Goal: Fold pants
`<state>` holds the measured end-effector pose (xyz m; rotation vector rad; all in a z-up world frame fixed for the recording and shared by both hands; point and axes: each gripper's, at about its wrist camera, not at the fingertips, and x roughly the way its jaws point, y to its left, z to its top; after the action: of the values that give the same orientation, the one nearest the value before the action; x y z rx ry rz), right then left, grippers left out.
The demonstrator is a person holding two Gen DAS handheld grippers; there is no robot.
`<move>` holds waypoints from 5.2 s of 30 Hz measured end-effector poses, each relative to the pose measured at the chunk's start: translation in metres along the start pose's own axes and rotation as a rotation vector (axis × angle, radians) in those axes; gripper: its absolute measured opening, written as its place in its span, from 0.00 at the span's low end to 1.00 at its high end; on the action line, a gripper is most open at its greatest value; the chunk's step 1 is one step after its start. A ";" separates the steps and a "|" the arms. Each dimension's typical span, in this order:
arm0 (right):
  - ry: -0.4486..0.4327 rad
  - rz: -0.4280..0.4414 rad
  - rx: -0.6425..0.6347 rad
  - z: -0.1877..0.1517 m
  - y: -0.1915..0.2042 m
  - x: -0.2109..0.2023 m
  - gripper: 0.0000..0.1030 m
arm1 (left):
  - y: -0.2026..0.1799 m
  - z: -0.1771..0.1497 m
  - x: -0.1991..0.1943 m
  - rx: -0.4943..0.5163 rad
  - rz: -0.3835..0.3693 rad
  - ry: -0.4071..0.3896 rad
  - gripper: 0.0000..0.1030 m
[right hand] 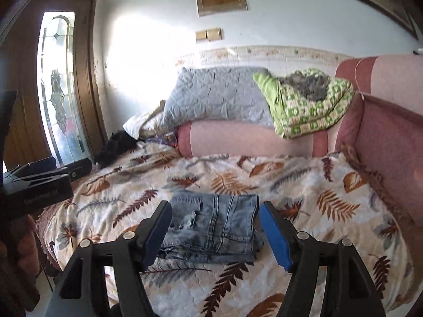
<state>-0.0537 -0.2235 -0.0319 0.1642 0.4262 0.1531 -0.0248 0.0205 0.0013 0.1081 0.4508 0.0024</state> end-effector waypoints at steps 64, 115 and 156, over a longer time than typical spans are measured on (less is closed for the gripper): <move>-0.002 -0.008 -0.079 0.004 0.049 -0.016 0.74 | 0.023 0.006 -0.032 -0.028 0.072 -0.044 0.91; 0.017 -0.021 -0.082 0.002 0.044 -0.012 0.74 | 0.017 0.003 -0.041 -0.004 0.025 -0.062 0.91; -0.053 -0.022 -0.052 0.013 0.047 -0.033 0.74 | 0.014 0.005 -0.053 -0.025 0.009 -0.094 0.91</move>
<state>-0.0833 -0.1856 0.0016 0.1125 0.3710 0.1379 -0.0699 0.0321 0.0299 0.0854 0.3566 0.0114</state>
